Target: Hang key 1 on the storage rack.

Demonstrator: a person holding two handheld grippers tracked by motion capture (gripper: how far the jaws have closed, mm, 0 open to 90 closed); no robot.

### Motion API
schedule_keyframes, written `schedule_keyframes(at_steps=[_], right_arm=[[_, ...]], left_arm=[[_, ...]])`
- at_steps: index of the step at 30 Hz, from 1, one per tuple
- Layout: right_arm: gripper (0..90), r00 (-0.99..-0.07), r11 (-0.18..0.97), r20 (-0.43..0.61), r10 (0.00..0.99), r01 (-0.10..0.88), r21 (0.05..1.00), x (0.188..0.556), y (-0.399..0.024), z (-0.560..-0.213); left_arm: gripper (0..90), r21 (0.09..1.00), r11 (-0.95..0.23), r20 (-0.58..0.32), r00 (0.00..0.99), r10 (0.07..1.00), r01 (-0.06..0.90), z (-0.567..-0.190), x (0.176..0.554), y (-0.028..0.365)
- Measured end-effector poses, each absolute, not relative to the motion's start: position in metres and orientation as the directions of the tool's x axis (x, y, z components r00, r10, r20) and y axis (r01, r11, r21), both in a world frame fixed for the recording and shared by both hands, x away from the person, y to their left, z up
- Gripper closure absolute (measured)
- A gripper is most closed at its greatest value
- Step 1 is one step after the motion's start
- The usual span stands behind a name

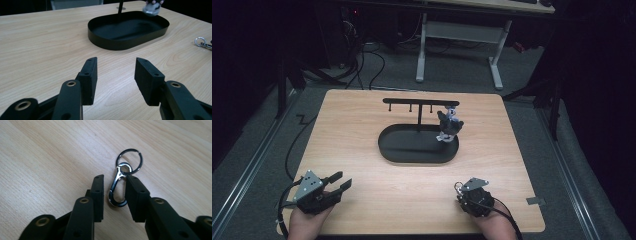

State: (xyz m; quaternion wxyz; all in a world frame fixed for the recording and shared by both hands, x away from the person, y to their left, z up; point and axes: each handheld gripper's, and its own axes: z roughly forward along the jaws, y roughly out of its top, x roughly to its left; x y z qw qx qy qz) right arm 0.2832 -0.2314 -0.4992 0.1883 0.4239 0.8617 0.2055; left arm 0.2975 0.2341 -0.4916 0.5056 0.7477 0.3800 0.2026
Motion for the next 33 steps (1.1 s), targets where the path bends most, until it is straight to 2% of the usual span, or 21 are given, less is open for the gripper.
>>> schedule_keyframes(at_steps=[7,12,18,25,33], right_arm=[[60.9,-0.562,0.547,-0.135,0.816,0.676,0.495,0.284,-0.231,-0.501],[66.1,-0.545,0.504,-0.077,0.835,0.700,0.505,0.288,-0.237,-0.505],[67.2,-0.536,0.480,-0.031,0.844,0.729,0.488,0.296,-0.243,-0.503],[67.8,-0.544,0.507,-0.035,0.838,0.753,0.419,0.306,-0.242,-0.498],[67.7,-0.530,0.481,-0.014,0.848,0.757,0.442,0.308,-0.244,-0.493]], left_arm=[[53.8,0.909,-0.191,-0.092,0.625,0.775,0.371,-0.493,0.298,0.237],[53.8,0.912,-0.183,-0.095,0.623,0.776,0.367,-0.492,0.296,0.239],[53.8,0.913,-0.176,-0.103,0.626,0.773,0.368,-0.493,0.297,0.240],[53.7,0.916,-0.176,-0.101,0.633,0.768,0.361,-0.492,0.296,0.239],[53.4,0.918,-0.174,-0.104,0.640,0.761,0.356,-0.493,0.296,0.238]])
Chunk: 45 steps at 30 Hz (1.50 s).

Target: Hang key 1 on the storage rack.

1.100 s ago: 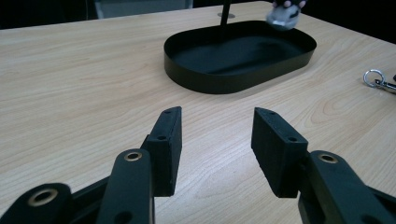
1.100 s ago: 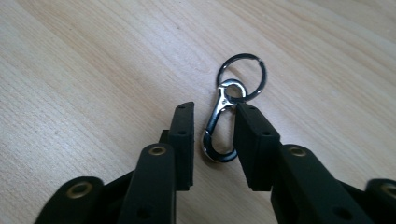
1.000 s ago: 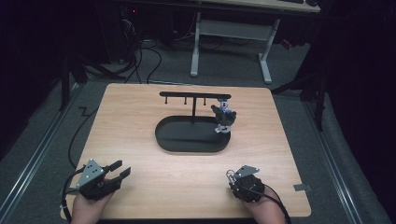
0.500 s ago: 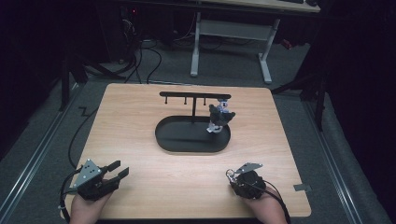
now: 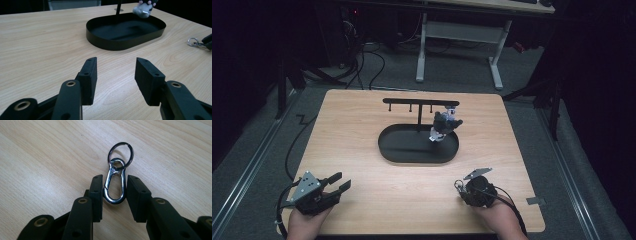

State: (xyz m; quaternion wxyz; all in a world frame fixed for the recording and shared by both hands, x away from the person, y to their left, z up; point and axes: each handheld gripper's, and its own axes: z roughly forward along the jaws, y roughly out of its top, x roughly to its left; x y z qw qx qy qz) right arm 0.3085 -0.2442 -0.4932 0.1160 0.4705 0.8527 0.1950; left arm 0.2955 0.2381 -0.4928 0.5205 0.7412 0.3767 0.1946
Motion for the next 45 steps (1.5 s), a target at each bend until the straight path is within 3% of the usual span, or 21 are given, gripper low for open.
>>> schedule_keyframes(at_steps=[9,18,27,30,37,45], right_arm=[[67.6,-0.527,0.494,-0.050,0.848,0.754,0.434,0.306,-0.249,-0.499],[53.0,-0.524,0.471,0.015,0.852,0.778,0.415,0.316,-0.251,-0.499],[52.3,-0.504,0.438,0.066,0.861,0.801,0.409,0.341,-0.251,-0.496],[54.6,-0.509,0.438,0.090,0.856,0.806,0.398,0.349,-0.253,-0.497],[71.7,-0.540,0.481,0.102,0.835,0.808,0.341,0.353,-0.250,-0.494],[72.1,-0.594,0.548,0.077,0.800,0.778,0.307,0.348,-0.241,-0.489]], left_arm=[[53.2,0.921,-0.182,-0.096,0.654,0.750,0.345,-0.493,0.294,0.236],[53.0,0.921,-0.185,-0.094,0.656,0.749,0.343,-0.493,0.294,0.236],[52.9,0.922,-0.184,-0.092,0.654,0.751,0.342,-0.494,0.294,0.238],[52.9,0.922,-0.182,-0.093,0.651,0.753,0.342,-0.494,0.295,0.239],[52.9,0.922,-0.181,-0.093,0.648,0.756,0.343,-0.495,0.295,0.239],[52.7,0.922,-0.183,-0.091,0.651,0.754,0.341,-0.494,0.295,0.239]])
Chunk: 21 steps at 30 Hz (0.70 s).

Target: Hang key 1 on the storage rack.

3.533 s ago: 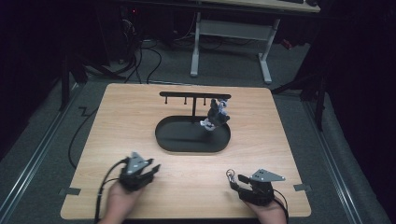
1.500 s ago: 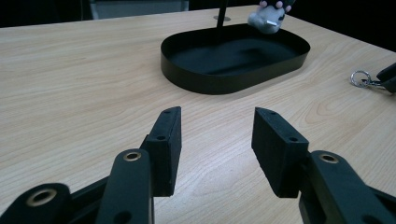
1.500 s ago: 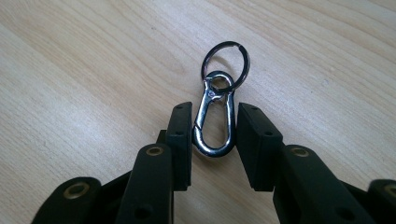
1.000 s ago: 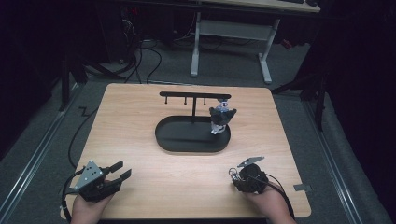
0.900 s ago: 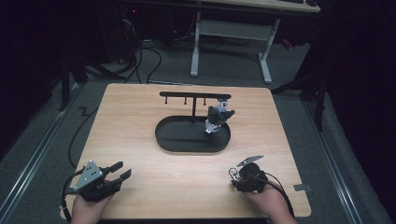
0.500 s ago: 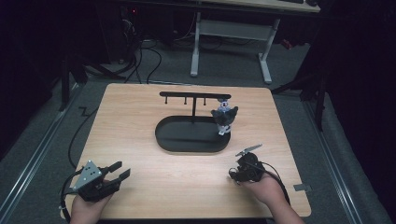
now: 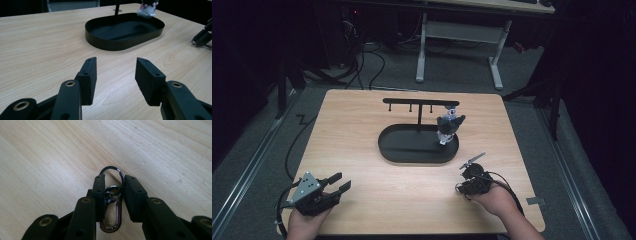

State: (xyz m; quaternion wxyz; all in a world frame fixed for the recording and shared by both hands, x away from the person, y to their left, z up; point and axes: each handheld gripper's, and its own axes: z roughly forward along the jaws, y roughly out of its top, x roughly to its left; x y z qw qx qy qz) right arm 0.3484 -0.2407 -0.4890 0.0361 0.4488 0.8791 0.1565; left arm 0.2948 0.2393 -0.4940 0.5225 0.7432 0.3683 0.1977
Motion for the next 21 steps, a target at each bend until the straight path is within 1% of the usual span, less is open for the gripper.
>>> schedule_keyframes(at_steps=[5,6,8,12,15,16,18,21], right_arm=[[71.7,-0.605,0.562,0.066,0.794,0.770,0.301,0.350,-0.239,-0.485],[69.0,-0.596,0.553,0.064,0.801,0.776,0.303,0.351,-0.239,-0.484],[68.3,-0.595,0.551,0.070,0.801,0.778,0.302,0.352,-0.240,-0.483],[68.4,-0.587,0.543,0.069,0.807,0.782,0.306,0.354,-0.241,-0.482],[68.0,-0.561,0.521,0.071,0.825,0.803,0.291,0.356,-0.239,-0.484],[68.0,-0.572,0.529,0.069,0.818,0.793,0.302,0.357,-0.239,-0.485],[71.7,-0.573,0.529,0.067,0.817,0.791,0.307,0.358,-0.238,-0.485],[73.6,-0.576,0.535,0.077,0.814,0.794,0.288,0.359,-0.238,-0.487]], left_arm=[[52.7,0.923,-0.181,-0.090,0.650,0.755,0.339,-0.494,0.295,0.240],[52.6,0.923,-0.183,-0.089,0.650,0.754,0.338,-0.494,0.294,0.240],[52.6,0.924,-0.180,-0.091,0.650,0.755,0.339,-0.494,0.295,0.240],[52.6,0.923,-0.183,-0.089,0.651,0.754,0.338,-0.494,0.295,0.240],[52.6,0.924,-0.182,-0.089,0.652,0.753,0.337,-0.494,0.295,0.240],[52.6,0.924,-0.182,-0.089,0.652,0.753,0.336,-0.494,0.294,0.240],[52.5,0.925,-0.180,-0.089,0.650,0.754,0.335,-0.494,0.294,0.240],[52.5,0.924,-0.180,-0.089,0.650,0.755,0.337,-0.493,0.294,0.241]])
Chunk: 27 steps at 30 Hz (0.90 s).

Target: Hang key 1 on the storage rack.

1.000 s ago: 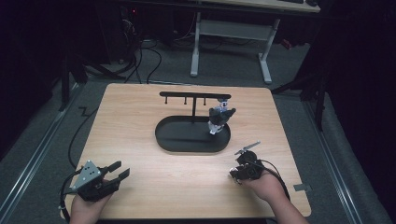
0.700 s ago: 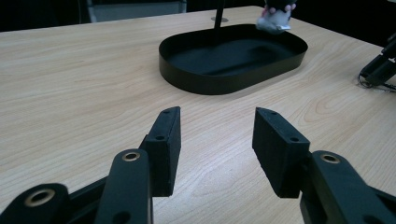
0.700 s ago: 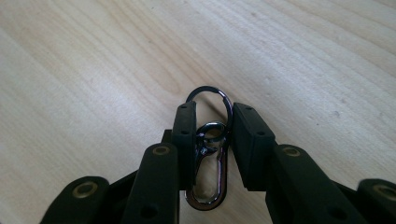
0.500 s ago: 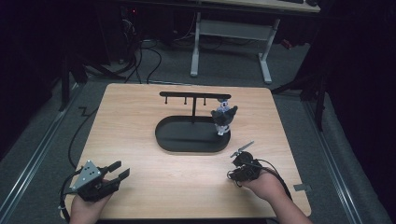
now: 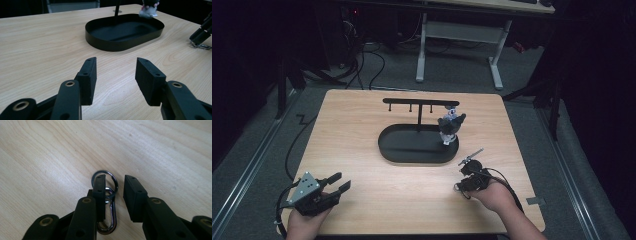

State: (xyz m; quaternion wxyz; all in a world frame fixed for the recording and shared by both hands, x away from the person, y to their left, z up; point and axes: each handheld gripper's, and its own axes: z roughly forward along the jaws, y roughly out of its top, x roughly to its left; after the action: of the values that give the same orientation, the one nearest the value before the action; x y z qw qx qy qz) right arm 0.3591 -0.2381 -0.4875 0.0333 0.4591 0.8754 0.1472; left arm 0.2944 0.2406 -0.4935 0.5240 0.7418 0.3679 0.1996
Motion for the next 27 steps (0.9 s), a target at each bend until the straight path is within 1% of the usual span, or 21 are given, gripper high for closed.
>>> schedule_keyframes(at_steps=[2,5,6,9,11,13,15,21,24,27], right_arm=[[75.7,-0.584,0.539,0.105,0.805,0.793,0.283,0.359,-0.238,-0.489],[81.5,-0.590,0.543,0.117,0.799,0.791,0.283,0.357,-0.236,-0.488],[81.7,-0.614,0.567,0.107,0.782,0.772,0.287,0.358,-0.237,-0.489],[83.8,-0.632,0.585,0.105,0.768,0.758,0.289,0.357,-0.235,-0.487],[88.6,-0.645,0.596,0.096,0.758,0.745,0.299,0.356,-0.234,-0.484],[89.0,-0.651,0.608,0.066,0.757,0.737,0.295,0.355,-0.233,-0.481],[89.0,-0.664,0.625,0.059,0.745,0.726,0.288,0.354,-0.233,-0.480],[89.0,-0.673,0.635,0.052,0.738,0.718,0.284,0.353,-0.234,-0.471],[89.0,-0.658,0.619,0.064,0.750,0.733,0.281,0.351,-0.235,-0.461],[89.1,-0.670,0.635,0.050,0.741,0.723,0.271,0.353,-0.238,-0.456]], left_arm=[[52.5,0.925,-0.181,-0.088,0.650,0.755,0.335,-0.493,0.294,0.241],[52.5,0.925,-0.181,-0.087,0.650,0.755,0.334,-0.493,0.294,0.241],[52.5,0.925,-0.181,-0.087,0.650,0.755,0.334,-0.493,0.294,0.241],[52.5,0.925,-0.181,-0.087,0.650,0.755,0.334,-0.493,0.294,0.241],[52.5,0.925,-0.180,-0.087,0.649,0.756,0.334,-0.493,0.294,0.241],[52.5,0.925,-0.181,-0.087,0.649,0.755,0.334,-0.493,0.294,0.241],[52.5,0.925,-0.180,-0.087,0.649,0.756,0.334,-0.493,0.294,0.241],[52.4,0.926,-0.181,-0.085,0.650,0.755,0.332,-0.493,0.294,0.241],[52.1,0.927,-0.180,-0.084,0.650,0.755,0.329,-0.493,0.294,0.241],[51.9,0.928,-0.179,-0.084,0.651,0.755,0.327,-0.493,0.294,0.241]])
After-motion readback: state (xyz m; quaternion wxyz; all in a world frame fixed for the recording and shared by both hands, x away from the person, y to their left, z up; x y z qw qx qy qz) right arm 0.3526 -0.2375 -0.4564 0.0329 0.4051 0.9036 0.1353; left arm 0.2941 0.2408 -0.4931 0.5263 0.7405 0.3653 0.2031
